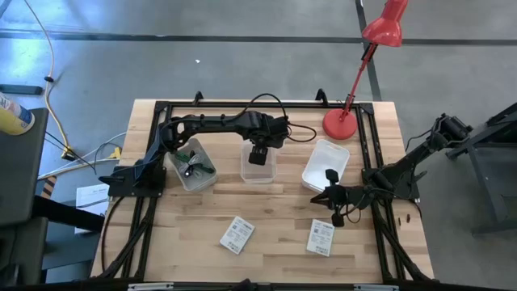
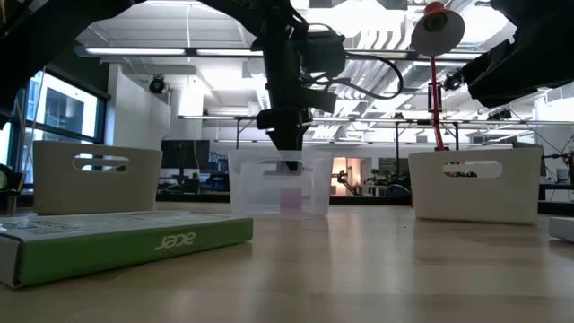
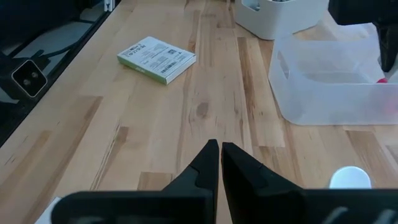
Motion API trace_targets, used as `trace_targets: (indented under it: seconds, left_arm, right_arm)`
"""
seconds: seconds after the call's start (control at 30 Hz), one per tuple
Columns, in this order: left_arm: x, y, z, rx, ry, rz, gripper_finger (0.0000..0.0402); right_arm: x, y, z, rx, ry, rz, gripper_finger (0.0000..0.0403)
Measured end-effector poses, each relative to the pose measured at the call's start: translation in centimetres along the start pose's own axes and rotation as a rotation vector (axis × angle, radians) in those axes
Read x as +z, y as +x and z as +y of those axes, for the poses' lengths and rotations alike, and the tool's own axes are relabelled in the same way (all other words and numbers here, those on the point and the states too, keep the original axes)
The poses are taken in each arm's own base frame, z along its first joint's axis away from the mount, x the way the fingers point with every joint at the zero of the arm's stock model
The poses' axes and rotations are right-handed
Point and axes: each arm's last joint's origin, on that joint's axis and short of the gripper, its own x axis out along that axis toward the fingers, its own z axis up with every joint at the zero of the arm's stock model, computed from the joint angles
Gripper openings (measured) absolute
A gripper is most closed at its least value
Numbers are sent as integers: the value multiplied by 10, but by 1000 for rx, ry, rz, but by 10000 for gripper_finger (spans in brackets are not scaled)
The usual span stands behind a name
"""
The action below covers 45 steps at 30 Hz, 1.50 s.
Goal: Pick and place items into bin
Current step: Put the white charger adapter into the transparent bin
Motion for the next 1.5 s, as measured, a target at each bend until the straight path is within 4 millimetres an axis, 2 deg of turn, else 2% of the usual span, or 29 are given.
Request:
trace_targets:
  seconds: [0.4, 0.6, 0.93, 1.5]
  left_arm:
    - [0, 0, 0, -9, 0, -4, 175]
    - [2, 3, -3, -89, -17, -37, 175]
    - [2, 3, -5, -116, -21, -45, 175]
    - [2, 3, -3, -44, 11, -24, 175]
  right_arm:
    - [0, 0, 0, -3, 0, -1, 12]
    - [0, 0, 0, -5, 0, -2, 12]
    - [0, 0, 0, -7, 1, -2, 12]
    - [0, 0, 0, -7, 7, -3, 12]
